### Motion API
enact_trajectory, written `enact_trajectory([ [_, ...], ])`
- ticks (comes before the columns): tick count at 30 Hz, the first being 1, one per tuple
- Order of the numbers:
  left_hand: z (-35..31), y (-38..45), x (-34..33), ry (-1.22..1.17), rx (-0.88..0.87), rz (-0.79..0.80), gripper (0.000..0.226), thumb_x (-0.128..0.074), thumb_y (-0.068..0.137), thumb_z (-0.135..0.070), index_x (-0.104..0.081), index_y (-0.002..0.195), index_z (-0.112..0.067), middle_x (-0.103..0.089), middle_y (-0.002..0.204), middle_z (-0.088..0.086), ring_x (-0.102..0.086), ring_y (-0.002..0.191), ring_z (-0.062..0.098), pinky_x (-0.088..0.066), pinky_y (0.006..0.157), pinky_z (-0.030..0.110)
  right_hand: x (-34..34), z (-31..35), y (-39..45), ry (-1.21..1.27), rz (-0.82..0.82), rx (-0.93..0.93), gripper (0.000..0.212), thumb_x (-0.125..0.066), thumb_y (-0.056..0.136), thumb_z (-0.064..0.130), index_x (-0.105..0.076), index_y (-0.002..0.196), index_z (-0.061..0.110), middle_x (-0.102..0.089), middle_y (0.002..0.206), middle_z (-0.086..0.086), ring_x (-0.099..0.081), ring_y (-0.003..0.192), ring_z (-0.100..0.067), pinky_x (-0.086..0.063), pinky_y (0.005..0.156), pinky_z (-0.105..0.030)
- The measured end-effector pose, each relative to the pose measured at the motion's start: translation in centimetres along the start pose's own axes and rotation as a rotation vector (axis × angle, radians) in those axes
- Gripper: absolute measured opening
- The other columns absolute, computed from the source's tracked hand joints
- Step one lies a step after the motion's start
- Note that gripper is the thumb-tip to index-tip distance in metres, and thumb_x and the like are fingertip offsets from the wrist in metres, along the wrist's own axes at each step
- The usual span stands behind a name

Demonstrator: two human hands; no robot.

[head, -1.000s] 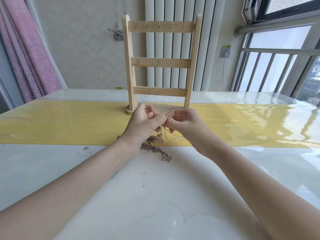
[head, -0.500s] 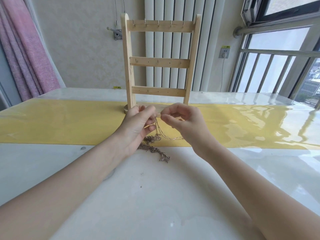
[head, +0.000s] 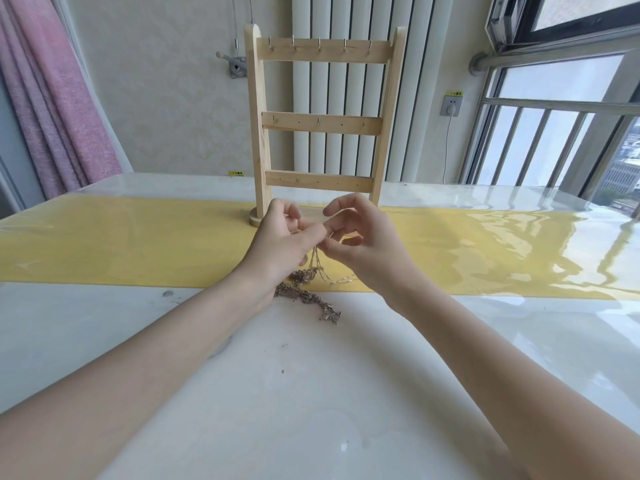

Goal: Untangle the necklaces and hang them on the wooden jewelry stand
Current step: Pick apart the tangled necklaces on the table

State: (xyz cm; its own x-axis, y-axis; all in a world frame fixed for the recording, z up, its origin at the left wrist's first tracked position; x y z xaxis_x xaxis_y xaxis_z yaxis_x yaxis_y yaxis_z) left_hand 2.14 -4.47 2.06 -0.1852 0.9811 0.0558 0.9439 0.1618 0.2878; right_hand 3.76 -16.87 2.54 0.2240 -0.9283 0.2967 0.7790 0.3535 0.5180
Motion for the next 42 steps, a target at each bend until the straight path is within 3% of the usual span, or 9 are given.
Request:
enact_trajectory([
  [5, 0.18, -0.12, -0.04, -0.067, 0.158, 0.001, 0.032, -0.055, 0.057, -0.022, -0.033, 0.08, -0.02, -0.036, 0.071, -0.003, -0.037, 0.044, 0.005, -0.035, 0.051, 0.02, -0.06, -0.26, 0.0, -0.291, 0.001, 0.182, 0.034, -0.067, 0.079, 0.001, -0.047, 0.099, 0.02, -0.057, 0.075, 0.019, -0.048, 0.077, -0.011, -0.034, 0.067, -0.014],
  [8, 0.14, -0.08, 0.0, -0.112, 0.225, 0.021, 0.032, -0.056, 0.057, -0.018, -0.032, 0.079, -0.019, -0.039, 0.066, -0.002, -0.034, 0.041, 0.006, -0.033, 0.042, 0.017, -0.17, -0.31, -0.05, -0.404, 0.01, 0.298, 0.031, -0.065, 0.079, 0.0, -0.051, 0.103, 0.013, -0.06, 0.079, 0.011, -0.043, 0.08, -0.004, -0.033, 0.069, -0.011],
  [13, 0.22, -0.08, 0.13, -0.16, 0.279, 0.024, 0.025, -0.05, 0.083, 0.001, -0.034, 0.076, -0.017, -0.04, 0.057, -0.004, -0.031, 0.04, 0.006, -0.031, 0.039, 0.016, -0.19, -0.57, 0.08, -0.407, 0.005, 0.329, 0.033, -0.065, 0.077, 0.001, -0.049, 0.104, 0.01, -0.058, 0.078, 0.013, -0.043, 0.08, -0.006, -0.032, 0.069, -0.008],
  [20, -0.31, -0.2, -0.14, -0.333, 0.36, 0.046, 0.029, -0.04, 0.083, 0.006, -0.04, 0.061, -0.013, -0.038, 0.045, -0.006, -0.024, 0.041, 0.007, -0.024, 0.04, 0.015, -0.34, -0.42, 0.16, -0.391, -0.035, 0.36, 0.04, -0.064, 0.076, 0.002, -0.04, 0.102, 0.021, -0.053, 0.076, 0.016, -0.045, 0.077, -0.017, -0.032, 0.069, -0.008],
  [24, -0.33, -0.28, -0.08, -0.427, 0.458, 0.055, 0.027, -0.038, 0.082, 0.004, -0.039, 0.061, -0.012, -0.036, 0.045, -0.004, -0.025, 0.038, 0.007, -0.024, 0.04, 0.015, -0.45, -0.39, 0.09, -0.395, -0.05, 0.384, 0.035, -0.062, 0.075, 0.002, -0.045, 0.103, 0.012, -0.055, 0.078, 0.012, -0.045, 0.077, -0.017, -0.033, 0.069, -0.009],
  [29, -0.6, -0.29, -0.14, -0.415, 0.439, 0.058, 0.028, -0.037, 0.083, 0.004, -0.039, 0.062, -0.013, -0.041, 0.048, -0.004, -0.025, 0.038, 0.006, -0.023, 0.042, 0.015, -0.54, -0.32, -0.11, -0.389, -0.052, 0.382, 0.034, -0.059, 0.075, 0.002, -0.043, 0.103, 0.014, -0.054, 0.08, 0.011, -0.046, 0.077, -0.019, -0.034, 0.069, -0.01],
  [33, -0.46, -0.22, 0.06, -0.434, 0.448, 0.018, 0.027, -0.039, 0.083, 0.004, -0.038, 0.063, -0.014, -0.033, 0.054, -0.001, -0.025, 0.04, 0.007, -0.023, 0.04, 0.015, -0.22, -0.16, -0.06, -0.356, -0.085, 0.375, 0.035, -0.06, 0.078, 0.005, -0.046, 0.11, 0.012, -0.051, 0.08, 0.02, -0.047, 0.08, -0.02, -0.035, 0.071, -0.011],
  [37, -0.36, -0.25, 0.07, -0.428, 0.444, 0.03, 0.028, -0.041, 0.082, 0.003, -0.04, 0.06, -0.013, -0.024, 0.061, 0.0, -0.024, 0.04, 0.008, -0.023, 0.04, 0.015, -0.44, -0.17, -0.05, -0.405, -0.065, 0.426, 0.04, -0.06, 0.077, 0.0, -0.047, 0.114, 0.007, -0.054, 0.082, 0.015, -0.047, 0.083, -0.018, -0.034, 0.073, -0.009],
  [42, -0.27, -0.41, 0.03, -0.437, 0.453, 0.032, 0.039, -0.041, 0.082, 0.004, -0.045, 0.047, -0.013, -0.032, 0.053, -0.002, -0.025, 0.039, 0.008, -0.023, 0.039, 0.015, -0.49, -0.25, -0.04, -0.438, -0.066, 0.444, 0.039, -0.061, 0.077, 0.001, -0.048, 0.113, 0.008, -0.055, 0.081, 0.014, -0.044, 0.083, -0.016, -0.034, 0.071, -0.01],
])
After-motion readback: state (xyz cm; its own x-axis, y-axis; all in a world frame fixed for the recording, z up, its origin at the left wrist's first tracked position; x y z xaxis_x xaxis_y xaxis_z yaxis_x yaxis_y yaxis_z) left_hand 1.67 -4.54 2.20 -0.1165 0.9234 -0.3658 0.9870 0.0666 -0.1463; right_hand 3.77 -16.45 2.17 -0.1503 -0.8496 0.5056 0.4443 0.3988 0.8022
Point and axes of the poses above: each hand's wrist, its own y-axis towards the middle knuckle, its own x-axis out of the back of the hand, z = x × y, the point moved 2 cm from there along y, towards the middle knuckle
